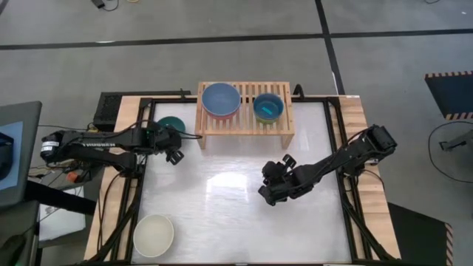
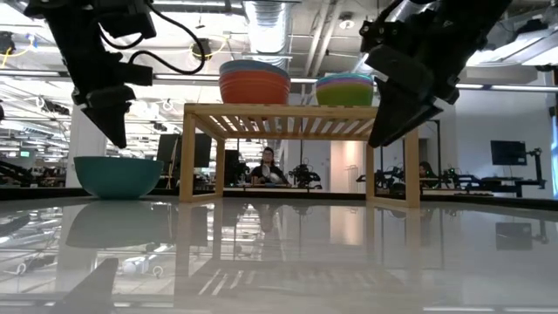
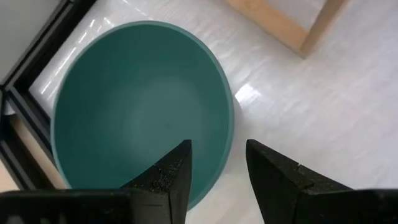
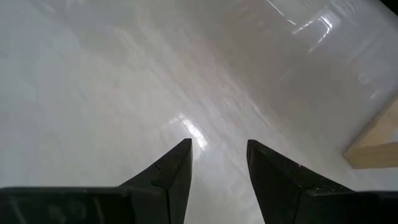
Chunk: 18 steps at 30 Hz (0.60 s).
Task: Place and stack bowls onto a shelf
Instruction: Stack the green bowl on top of the blue bowl on the shelf
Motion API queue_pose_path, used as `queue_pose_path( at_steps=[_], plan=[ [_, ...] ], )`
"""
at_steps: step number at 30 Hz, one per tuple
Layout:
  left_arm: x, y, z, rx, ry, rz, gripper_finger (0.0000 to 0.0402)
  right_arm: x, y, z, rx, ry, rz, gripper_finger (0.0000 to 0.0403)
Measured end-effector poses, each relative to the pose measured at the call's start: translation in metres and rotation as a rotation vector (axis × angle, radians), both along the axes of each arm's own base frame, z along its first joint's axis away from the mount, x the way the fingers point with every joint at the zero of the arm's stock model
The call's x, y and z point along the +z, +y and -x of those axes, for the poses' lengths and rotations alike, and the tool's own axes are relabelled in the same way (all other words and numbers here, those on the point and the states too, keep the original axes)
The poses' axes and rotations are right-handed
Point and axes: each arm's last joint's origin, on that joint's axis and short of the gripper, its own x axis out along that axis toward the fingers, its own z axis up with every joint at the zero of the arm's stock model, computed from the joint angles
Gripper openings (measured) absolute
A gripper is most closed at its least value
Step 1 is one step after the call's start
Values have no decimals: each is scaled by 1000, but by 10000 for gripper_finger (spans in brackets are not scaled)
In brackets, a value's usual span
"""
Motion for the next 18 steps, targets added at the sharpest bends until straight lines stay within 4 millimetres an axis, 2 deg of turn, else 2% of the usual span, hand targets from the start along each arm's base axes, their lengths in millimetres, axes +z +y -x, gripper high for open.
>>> queue_pose_path(
  at_steps=[8, 14, 18],
  plan=[
    [0, 3, -1, 24, -32, 6, 137, 0, 0, 0, 4, 1, -4, 178],
    [-23, 6, 2, 28, -24, 14, 137, 0, 1, 0, 11, 6, -19, 178],
    [-22, 9, 2, 55, -41, 10, 137, 0, 1, 0, 13, 5, -22, 178]
  ],
)
